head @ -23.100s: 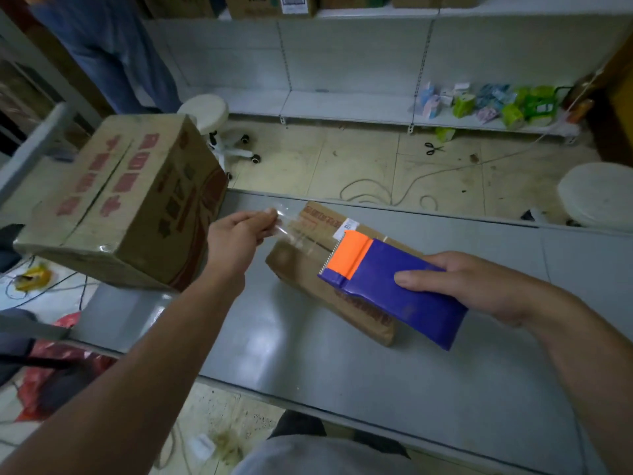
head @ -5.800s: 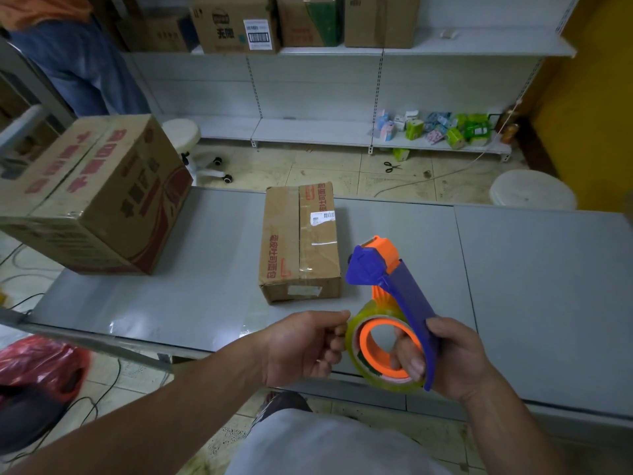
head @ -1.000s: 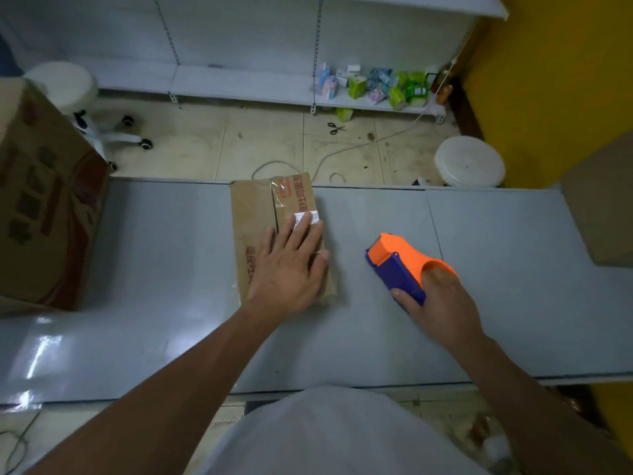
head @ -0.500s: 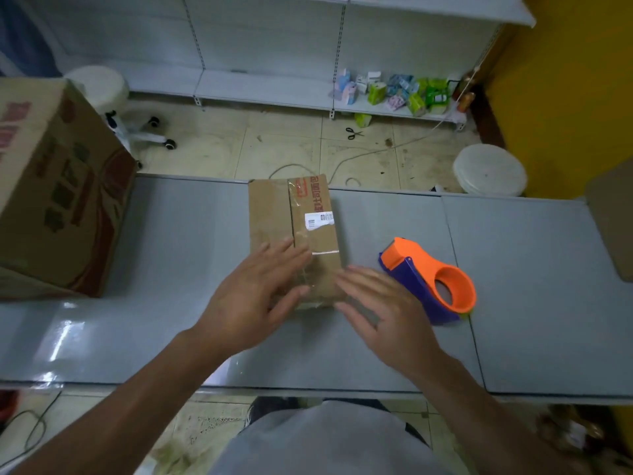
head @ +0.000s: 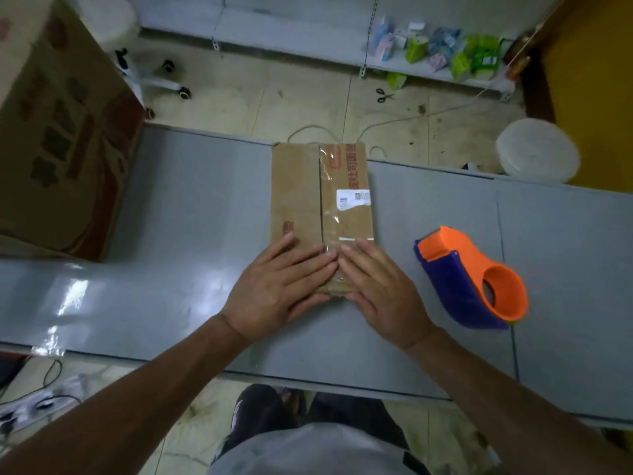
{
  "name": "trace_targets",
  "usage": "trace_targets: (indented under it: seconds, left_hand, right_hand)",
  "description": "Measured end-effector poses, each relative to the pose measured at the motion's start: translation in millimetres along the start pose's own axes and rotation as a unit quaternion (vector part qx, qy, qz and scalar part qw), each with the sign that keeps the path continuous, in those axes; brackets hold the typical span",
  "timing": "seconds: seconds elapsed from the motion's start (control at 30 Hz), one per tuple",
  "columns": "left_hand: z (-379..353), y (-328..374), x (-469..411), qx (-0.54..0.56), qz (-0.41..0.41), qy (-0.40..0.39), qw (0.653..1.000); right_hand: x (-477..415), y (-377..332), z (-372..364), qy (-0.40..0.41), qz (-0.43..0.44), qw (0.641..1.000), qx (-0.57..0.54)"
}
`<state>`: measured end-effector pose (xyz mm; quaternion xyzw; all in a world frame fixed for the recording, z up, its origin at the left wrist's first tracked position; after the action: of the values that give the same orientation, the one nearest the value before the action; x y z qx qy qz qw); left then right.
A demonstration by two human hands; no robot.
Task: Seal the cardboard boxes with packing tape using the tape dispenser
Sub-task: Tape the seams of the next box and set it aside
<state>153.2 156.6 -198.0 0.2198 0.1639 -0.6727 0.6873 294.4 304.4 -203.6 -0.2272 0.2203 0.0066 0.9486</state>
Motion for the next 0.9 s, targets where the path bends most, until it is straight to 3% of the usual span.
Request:
trace_targets:
  seconds: [0.13,0.2,0.27,0.33,0.37,0.43,0.57,0.67,0.77,0.83,0.9]
  left_hand:
    - [-3,-2,-2,0.058,0.042,0.034,0.997]
    - [-1,9,-4,0.139,0.173,0.071,0.972]
    - [2,25,-6,0.264,0.368,0.130,0.882]
    - [2,36,-8,0.361,0.494,0.177,0.771]
    - [0,38,-8,0.381,0.519,0.189,0.741]
    - [-3,37,-8,0.395,0.530,0.191,0.726]
    - [4,33,-10,0.412,0.504,0.168,0.740]
    - [15,29,-9,0.476,0.473,0.069,0.738]
    - [22,14,-1,0.433,0.407,-0.061,0.802]
    - [24,9,1,0.361,0.362,-0.109,0.852]
    - [26,7,1,0.322,0.318,-0.121,0.884]
  right_hand:
    - [2,-2,-7,0.057,-0.056,0.995,-0.051]
    - [4,-15,-10,0.096,-0.120,0.982,-0.108]
    - [4,-34,-19,0.163,-0.225,0.929,-0.244]
    - [2,-53,-29,0.261,-0.332,0.829,-0.366]
    - [-1,-58,-33,0.298,-0.370,0.788,-0.392]
    - [-5,-61,-34,0.326,-0.401,0.754,-0.405]
    - [-4,-58,-26,0.289,-0.398,0.764,-0.417]
    - [2,-53,-7,0.167,-0.391,0.793,-0.437]
    - [5,-45,17,0.016,-0.381,0.881,-0.281]
    - [3,-41,25,-0.008,-0.323,0.938,-0.127]
    - [1,-38,29,-0.008,-0.269,0.963,-0.022]
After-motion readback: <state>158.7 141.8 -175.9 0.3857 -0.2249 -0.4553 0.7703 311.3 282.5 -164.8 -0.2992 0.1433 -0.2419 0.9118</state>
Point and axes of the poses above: each hand's wrist, its own x-axis away from the middle knuckle, its own z-axis out of the back of the hand, y = z × x, the point moved 2 cm from there along -x, towards the middle knuckle, and after that the axes turned 6 degrees about -x, right-handed, at the moved point
